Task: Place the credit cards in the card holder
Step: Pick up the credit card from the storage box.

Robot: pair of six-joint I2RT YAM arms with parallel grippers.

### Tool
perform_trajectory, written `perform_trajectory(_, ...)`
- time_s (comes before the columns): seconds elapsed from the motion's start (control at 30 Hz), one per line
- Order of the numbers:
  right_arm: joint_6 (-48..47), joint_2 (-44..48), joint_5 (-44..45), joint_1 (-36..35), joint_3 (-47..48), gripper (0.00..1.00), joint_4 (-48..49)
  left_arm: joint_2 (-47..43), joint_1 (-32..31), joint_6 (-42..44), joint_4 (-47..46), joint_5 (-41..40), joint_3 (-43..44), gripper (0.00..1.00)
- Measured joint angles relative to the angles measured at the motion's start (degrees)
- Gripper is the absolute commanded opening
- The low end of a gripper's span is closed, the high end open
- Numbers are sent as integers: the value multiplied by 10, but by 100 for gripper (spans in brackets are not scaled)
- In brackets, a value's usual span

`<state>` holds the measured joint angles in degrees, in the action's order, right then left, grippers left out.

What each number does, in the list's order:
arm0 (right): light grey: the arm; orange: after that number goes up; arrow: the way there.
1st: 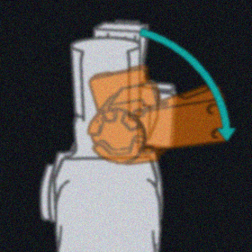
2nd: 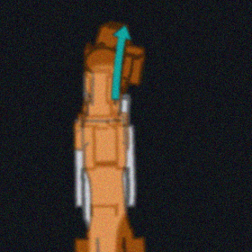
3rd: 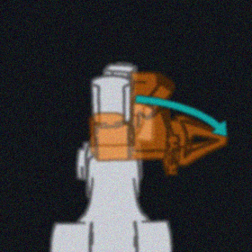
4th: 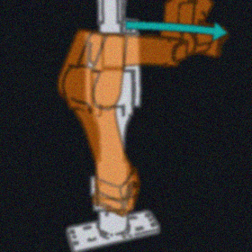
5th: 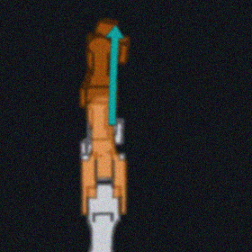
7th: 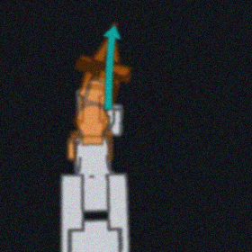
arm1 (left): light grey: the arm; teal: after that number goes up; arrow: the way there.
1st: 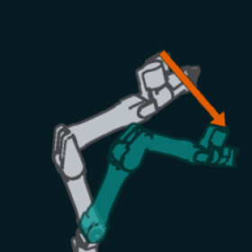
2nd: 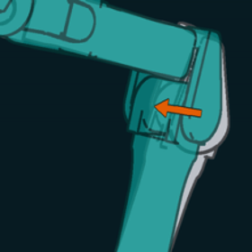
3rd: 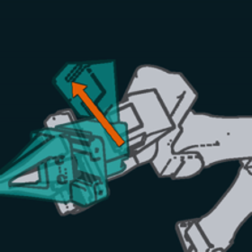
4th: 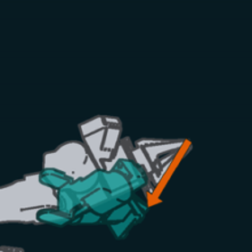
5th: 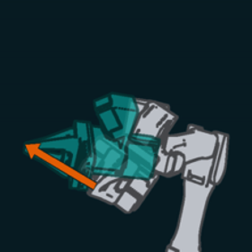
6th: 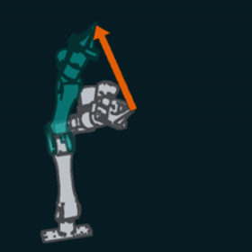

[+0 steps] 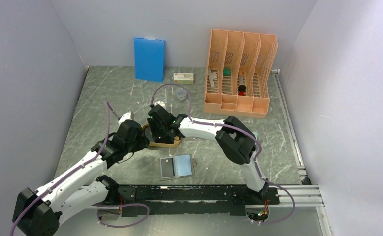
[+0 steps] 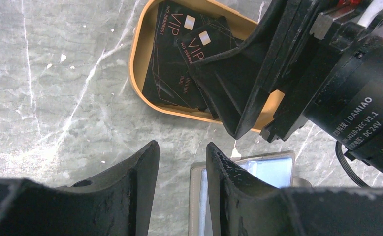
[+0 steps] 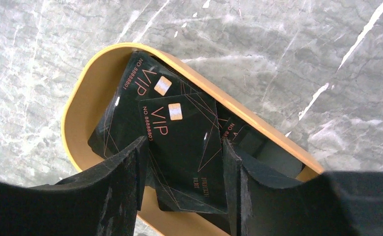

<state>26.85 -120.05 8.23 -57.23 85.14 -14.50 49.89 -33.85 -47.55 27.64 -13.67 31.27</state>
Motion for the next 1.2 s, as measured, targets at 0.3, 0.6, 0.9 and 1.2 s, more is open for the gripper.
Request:
perform_trajectory(0.3,8,8,6,4,-4,21,-7,-2,0,0,0,0,-1,45)
perform_trajectory(0.6,37,13,-36,12,-11,24,-13,-2,0,0,0,0,-2,45)
perform_trajectory(0.9,71,54,-94,26,-52,25,8,29,9,-2,-22,1,2,44)
perform_trajectory(1.2,90,54,-124,38,-77,21,36,124,43,-2,-73,31,63,43)
